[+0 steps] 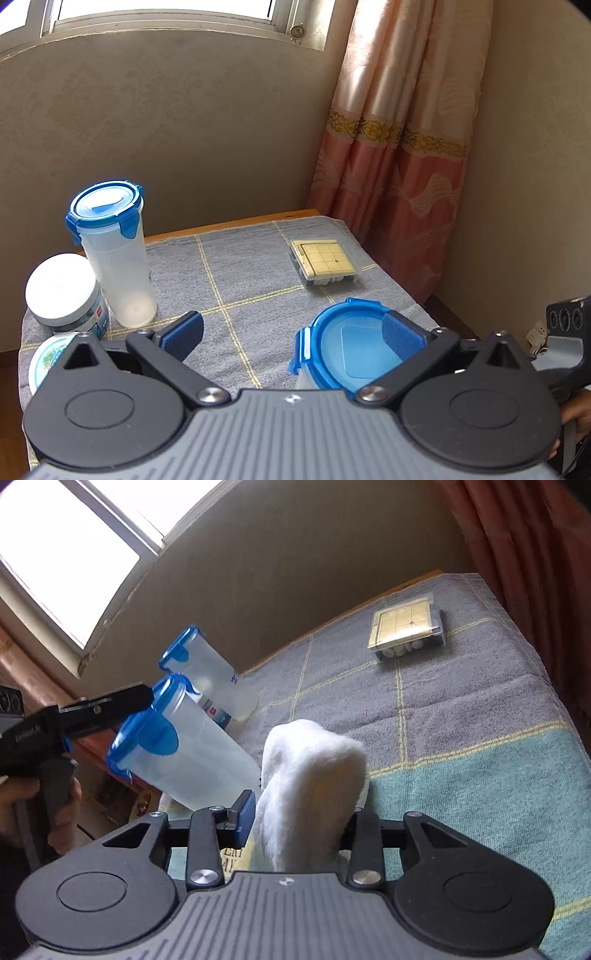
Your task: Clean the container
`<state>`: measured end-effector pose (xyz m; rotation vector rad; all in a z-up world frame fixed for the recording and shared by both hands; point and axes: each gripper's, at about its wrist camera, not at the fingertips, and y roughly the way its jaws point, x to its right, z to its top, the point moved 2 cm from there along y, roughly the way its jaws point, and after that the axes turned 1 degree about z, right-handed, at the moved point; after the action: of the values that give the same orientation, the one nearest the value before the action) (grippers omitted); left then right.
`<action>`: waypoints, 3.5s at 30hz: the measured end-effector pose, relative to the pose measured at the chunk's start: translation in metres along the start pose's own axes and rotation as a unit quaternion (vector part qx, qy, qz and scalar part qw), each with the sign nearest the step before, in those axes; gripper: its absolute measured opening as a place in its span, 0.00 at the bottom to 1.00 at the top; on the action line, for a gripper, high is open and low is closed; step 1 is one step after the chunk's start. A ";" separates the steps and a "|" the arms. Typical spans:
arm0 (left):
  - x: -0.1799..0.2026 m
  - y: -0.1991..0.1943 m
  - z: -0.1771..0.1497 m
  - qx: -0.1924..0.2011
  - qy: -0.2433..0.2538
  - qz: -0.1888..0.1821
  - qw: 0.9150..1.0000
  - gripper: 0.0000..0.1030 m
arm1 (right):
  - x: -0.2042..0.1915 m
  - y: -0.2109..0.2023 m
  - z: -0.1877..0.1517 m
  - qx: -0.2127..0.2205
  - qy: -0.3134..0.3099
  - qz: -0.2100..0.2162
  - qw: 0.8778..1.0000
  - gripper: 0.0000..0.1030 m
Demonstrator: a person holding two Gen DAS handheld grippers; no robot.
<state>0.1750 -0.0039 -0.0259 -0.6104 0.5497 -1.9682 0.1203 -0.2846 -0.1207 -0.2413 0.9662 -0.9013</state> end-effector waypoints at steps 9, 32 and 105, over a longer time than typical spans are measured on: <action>-0.002 0.000 0.000 -0.001 -0.004 -0.002 1.000 1.00 | 0.006 -0.002 0.003 0.011 0.027 0.036 0.999 0.19; -0.004 0.001 -0.001 0.000 -0.014 -0.004 1.000 1.00 | 0.011 0.027 -0.010 -0.046 0.087 0.096 0.990 0.20; 0.016 0.018 0.005 -0.090 0.236 -0.268 0.930 0.80 | 0.007 -0.044 0.000 -0.009 0.055 0.059 0.997 0.22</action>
<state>0.1832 -0.0265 -0.0298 -0.4182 0.9414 -2.6305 0.0973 -0.3177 -0.1010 -0.1486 1.0797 -0.8041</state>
